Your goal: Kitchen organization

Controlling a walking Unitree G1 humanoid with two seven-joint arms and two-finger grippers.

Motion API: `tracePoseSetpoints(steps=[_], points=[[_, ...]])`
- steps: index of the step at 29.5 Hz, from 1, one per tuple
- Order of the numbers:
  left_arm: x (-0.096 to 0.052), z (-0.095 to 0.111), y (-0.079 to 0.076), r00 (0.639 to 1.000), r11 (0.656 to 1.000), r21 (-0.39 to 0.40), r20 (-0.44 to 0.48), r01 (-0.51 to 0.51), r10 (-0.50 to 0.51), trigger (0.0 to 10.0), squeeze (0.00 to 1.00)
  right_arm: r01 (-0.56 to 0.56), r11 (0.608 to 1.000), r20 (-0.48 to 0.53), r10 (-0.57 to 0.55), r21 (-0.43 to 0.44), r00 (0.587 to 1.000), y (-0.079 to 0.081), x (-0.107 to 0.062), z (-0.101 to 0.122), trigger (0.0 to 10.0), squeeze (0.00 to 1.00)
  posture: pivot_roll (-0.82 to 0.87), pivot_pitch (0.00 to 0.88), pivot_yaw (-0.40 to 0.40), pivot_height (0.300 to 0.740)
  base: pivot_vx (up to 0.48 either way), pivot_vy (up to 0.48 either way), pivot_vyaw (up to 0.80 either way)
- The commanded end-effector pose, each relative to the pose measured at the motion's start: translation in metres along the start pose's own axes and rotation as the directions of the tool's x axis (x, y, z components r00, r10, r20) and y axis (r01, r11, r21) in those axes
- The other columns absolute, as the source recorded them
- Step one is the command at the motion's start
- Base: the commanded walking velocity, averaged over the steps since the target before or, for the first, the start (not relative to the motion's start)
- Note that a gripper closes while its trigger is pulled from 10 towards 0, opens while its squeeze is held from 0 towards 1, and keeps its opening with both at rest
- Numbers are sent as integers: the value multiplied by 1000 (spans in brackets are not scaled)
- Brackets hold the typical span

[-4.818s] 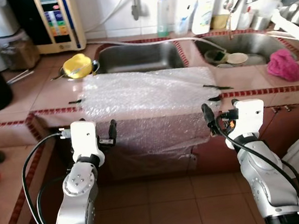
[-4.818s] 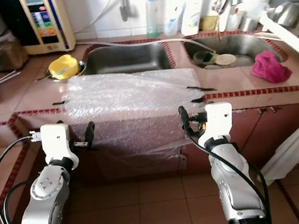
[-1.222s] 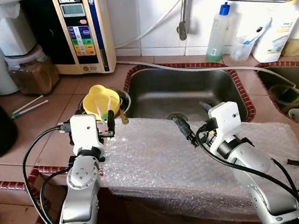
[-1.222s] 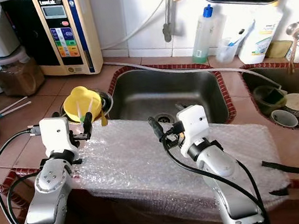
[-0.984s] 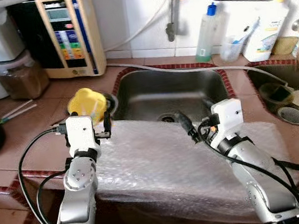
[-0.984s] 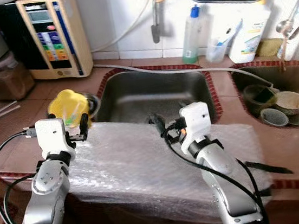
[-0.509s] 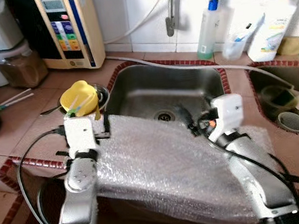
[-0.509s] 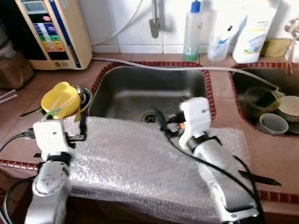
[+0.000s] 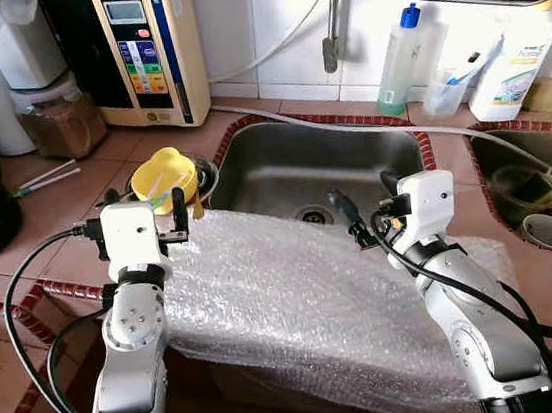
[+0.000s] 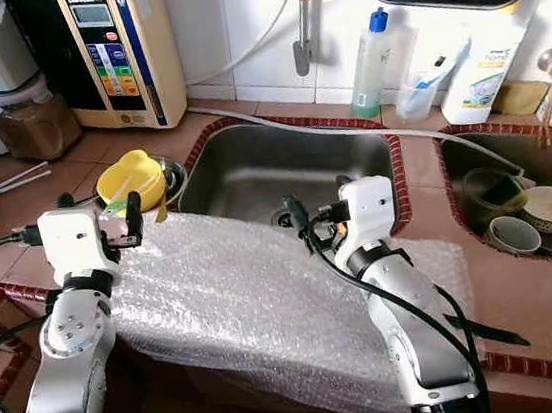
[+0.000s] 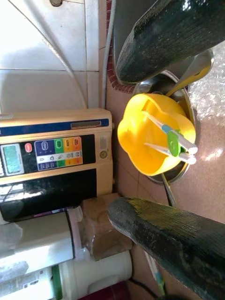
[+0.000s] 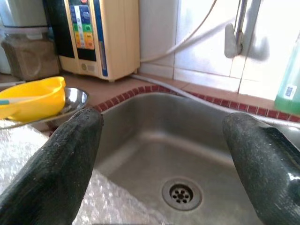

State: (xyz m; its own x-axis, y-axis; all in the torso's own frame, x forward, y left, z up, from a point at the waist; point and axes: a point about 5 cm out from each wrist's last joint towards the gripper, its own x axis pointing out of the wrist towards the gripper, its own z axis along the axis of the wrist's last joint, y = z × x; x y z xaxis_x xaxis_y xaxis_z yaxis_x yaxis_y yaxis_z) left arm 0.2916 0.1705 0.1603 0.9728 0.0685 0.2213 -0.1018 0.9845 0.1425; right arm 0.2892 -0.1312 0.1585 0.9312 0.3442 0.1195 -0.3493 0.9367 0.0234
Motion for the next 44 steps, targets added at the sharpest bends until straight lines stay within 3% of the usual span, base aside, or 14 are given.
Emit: tracePoseSetpoints(steps=[1, 8, 36, 44], points=[[-3, 2, 1, 1000, 1000, 6, -6, 5, -5, 10000, 0, -9, 1000, 31, 9, -8, 999, 1, -1, 8, 10000, 0, 12, 0, -6, 740, 0, 0, 0], [-14, -3, 5, 998, 999, 8, -41, 41, -41, 10000, 0, -16, 1000, 35, 17, -27, 999, 0, -1, 8, 10000, 0, 16, 0, -6, 740, 0, 0, 0], [-15, -2, -2, 996, 997, -37, -51, 72, -73, 10000, 0, -51, 996, 34, 54, -69, 998, 5, -2, 5, 10000, 0, 15, 0, -6, 740, 0, 0, 0], [-16, -3, -3, 995, 996, -40, -58, 76, -79, 10000, 0, -53, 996, 30, 55, -71, 998, 5, -2, 4, 10000, 0, 18, 0, -7, 740, 120, 256, 0]])
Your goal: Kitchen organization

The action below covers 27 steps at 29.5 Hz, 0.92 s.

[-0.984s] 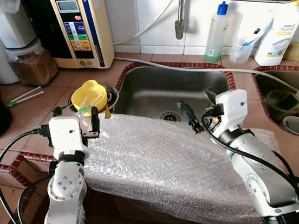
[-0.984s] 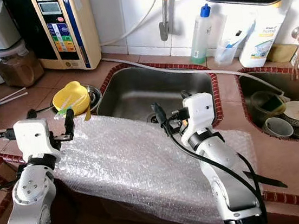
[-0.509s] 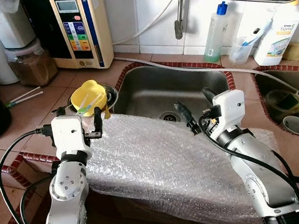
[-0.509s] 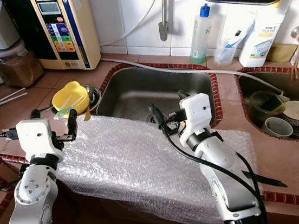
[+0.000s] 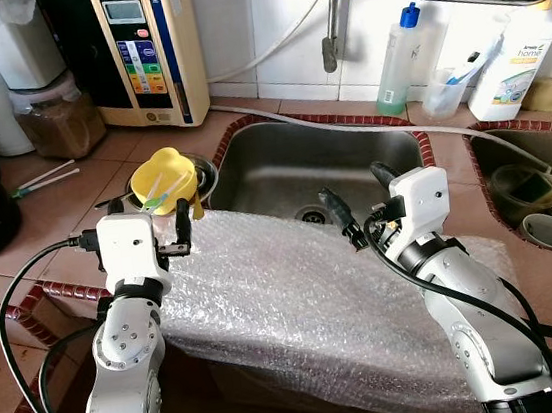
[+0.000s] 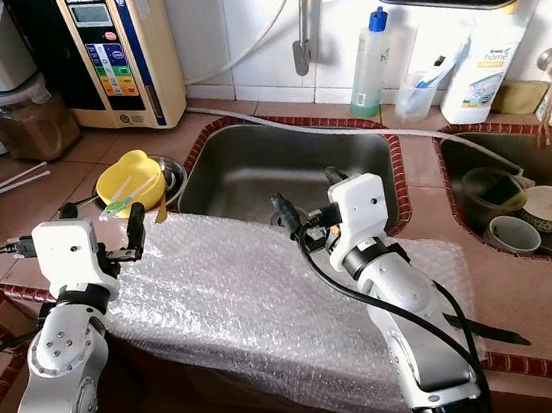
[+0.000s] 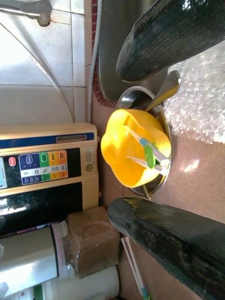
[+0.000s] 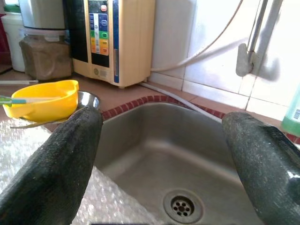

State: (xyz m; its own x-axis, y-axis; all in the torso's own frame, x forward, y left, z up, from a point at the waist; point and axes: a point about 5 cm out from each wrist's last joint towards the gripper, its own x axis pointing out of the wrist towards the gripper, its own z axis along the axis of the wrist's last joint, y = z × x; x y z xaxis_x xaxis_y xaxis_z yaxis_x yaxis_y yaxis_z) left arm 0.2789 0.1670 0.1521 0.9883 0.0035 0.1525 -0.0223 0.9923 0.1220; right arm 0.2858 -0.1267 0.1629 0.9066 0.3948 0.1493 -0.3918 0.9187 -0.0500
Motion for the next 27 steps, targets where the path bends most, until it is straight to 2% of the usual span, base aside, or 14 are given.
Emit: tracePoseSetpoints(steps=[1, 10, 27], points=[[-1, 2, 0, 1000, 1000, -3, 1, 3, -3, 10000, 0, 1, 1000, 1, -1, -4, 1000, 0, -1, -1, 10000, 0, 18, 0, -7, 740, 244, 255, 0], [-1, 0, -3, 1000, 1000, -4, -7, 19, -19, 10000, 0, 8, 1000, -3, -8, -7, 1000, -1, -2, -2, 10000, 0, 13, 0, -4, 740, 253, 283, 0], [0, -1, -7, 999, 999, 1, -13, 44, -44, 10000, 0, 24, 1000, -6, -24, -16, 1000, -3, -3, -3, 10000, 0, 10, 0, 1, 740, 0, 0, 0]])
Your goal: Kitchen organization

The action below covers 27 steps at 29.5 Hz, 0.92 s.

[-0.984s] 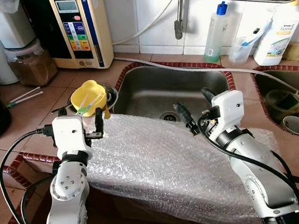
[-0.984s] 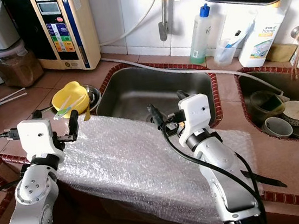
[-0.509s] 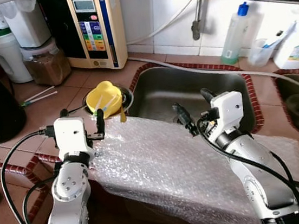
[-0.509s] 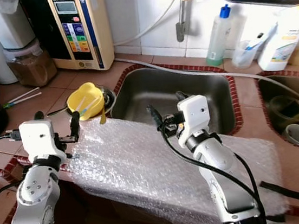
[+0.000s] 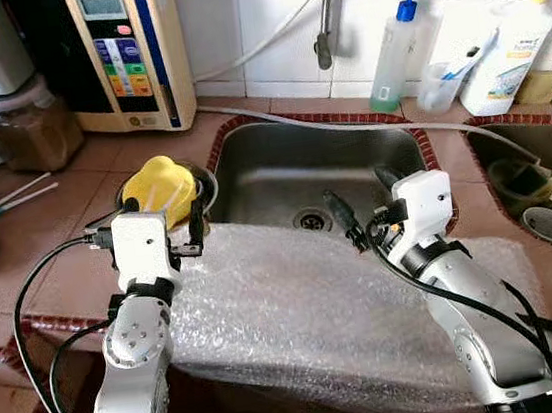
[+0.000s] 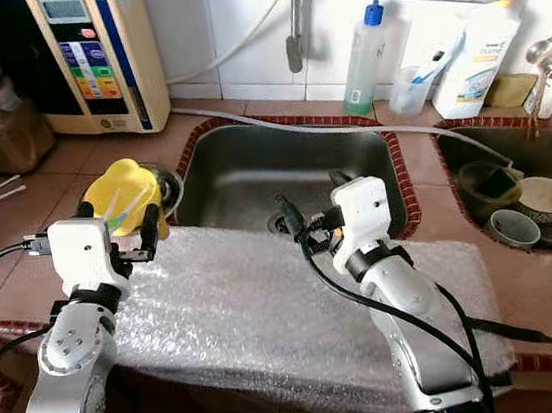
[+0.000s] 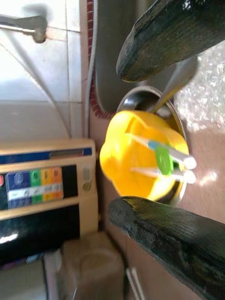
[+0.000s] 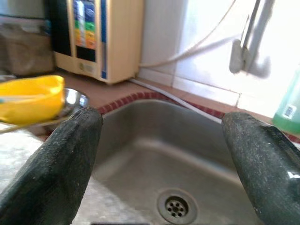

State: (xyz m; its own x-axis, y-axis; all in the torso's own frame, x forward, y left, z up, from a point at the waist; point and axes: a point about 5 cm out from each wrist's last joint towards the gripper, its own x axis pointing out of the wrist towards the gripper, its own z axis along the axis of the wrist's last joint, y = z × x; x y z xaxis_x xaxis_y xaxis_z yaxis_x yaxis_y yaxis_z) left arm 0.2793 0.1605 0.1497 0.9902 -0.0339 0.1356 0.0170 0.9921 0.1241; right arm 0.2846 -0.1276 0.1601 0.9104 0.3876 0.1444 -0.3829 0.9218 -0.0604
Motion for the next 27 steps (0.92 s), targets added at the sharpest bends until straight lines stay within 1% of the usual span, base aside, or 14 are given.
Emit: tracePoseSetpoints(steps=[1, 9, 14, 15, 18, 20, 27], points=[[0, 0, -1, 1000, 1000, 5, -1, 6, -6, 10000, 0, 17, 1000, -1, -17, -5, 1000, -3, -1, -1, 10000, 0, 10, 0, 1, 740, 0, 0, 0], [1, 1, -3, 1000, 1000, 0, 6, 19, -19, 10000, 0, 22, 1000, 3, -22, -9, 1000, -4, -1, 0, 10000, 0, 9, 0, 1, 740, 0, 0, 0], [1, 3, -4, 999, 999, -4, 18, 38, -38, 10000, 0, 76, 996, 34, -75, -44, 997, -11, 0, 6, 10000, 0, 9, 0, 1, 740, 0, 0, 0], [1, 3, -5, 999, 999, -7, 19, 42, -42, 10000, 0, 101, 994, 37, -99, -52, 994, -15, 0, 7, 10000, 0, 9, 0, 1, 740, 0, 0, 0], [1, 4, -5, 998, 999, -13, 26, 50, -50, 10000, 0, 119, 991, 32, -118, -54, 993, -20, -1, 6, 10000, 0, 8, 0, 1, 740, 0, 0, 0], [1, 4, -6, 998, 998, -14, 29, 53, -53, 10000, 0, 120, 991, 32, -118, -55, 992, -20, -1, 6, 10000, 0, 8, 0, 0, 740, 0, 0, 0], [1, 4, -7, 997, 998, -21, 34, 64, -64, 10000, 0, 118, 991, 32, -116, -60, 993, -17, 0, 5, 10000, 0, 8, 0, 1, 740, 259, 0, 0]])
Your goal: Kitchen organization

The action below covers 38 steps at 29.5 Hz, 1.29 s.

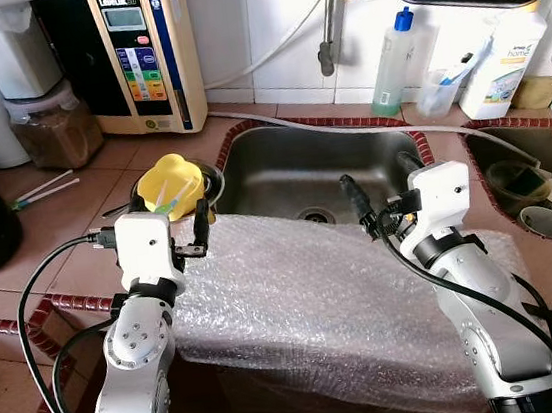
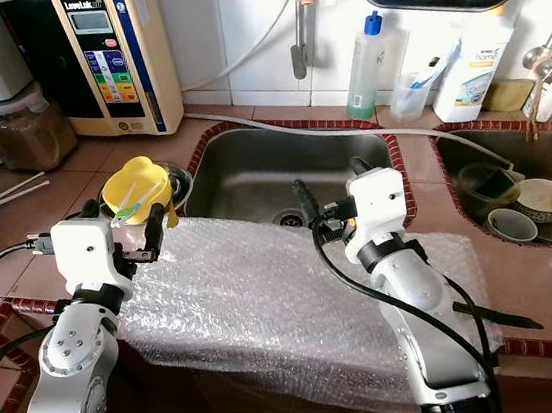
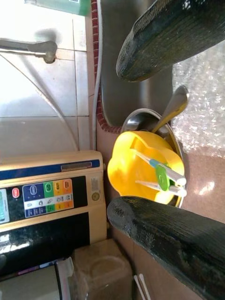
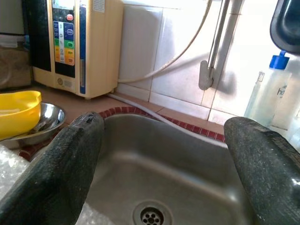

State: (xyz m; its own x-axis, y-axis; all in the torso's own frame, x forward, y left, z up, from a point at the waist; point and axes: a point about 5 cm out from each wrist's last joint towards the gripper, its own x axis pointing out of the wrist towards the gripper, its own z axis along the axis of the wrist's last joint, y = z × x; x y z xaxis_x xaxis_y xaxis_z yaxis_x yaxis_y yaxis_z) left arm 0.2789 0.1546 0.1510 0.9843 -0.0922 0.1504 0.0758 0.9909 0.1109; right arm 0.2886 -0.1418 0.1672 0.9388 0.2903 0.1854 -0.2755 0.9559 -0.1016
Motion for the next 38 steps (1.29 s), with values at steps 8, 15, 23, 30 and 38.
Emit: tracePoseSetpoints(steps=[8, 15, 23, 30, 38], points=[[1, 2, -2, 1000, 1000, -1, 12, 17, -17, 10000, 0, 16, 1000, -6, -16, -5, 1000, -2, 1, -2, 10000, 0, 8, 0, 2, 740, 276, 0, 0], [1, 1, -2, 1000, 1000, -2, 11, 20, -20, 10000, 0, 15, 1000, -6, -15, -5, 1000, -2, 1, -3, 10000, 0, 9, 0, 1, 740, 306, 0, 0], [2, 4, -2, 999, 1000, -12, 32, 20, -20, 10000, 0, 16, 1000, -9, -16, -6, 1000, -3, 1, -4, 10000, 0, 8, 0, 3, 740, 180, 0, 0], [0, 2, -4, 1000, 999, -24, 17, 22, -22, 10000, 0, 16, 1000, -16, -16, -5, 1000, -3, -1, -5, 10000, 0, 7, 0, 4, 740, 0, 0, 0], [-3, -7, -2, 1000, 1000, 2, -12, 24, -24, 10000, 0, -4, 1000, -29, 4, 2, 1000, 1, -1, -8, 10000, 0, 17, 0, -2, 740, 0, 0, 0]])
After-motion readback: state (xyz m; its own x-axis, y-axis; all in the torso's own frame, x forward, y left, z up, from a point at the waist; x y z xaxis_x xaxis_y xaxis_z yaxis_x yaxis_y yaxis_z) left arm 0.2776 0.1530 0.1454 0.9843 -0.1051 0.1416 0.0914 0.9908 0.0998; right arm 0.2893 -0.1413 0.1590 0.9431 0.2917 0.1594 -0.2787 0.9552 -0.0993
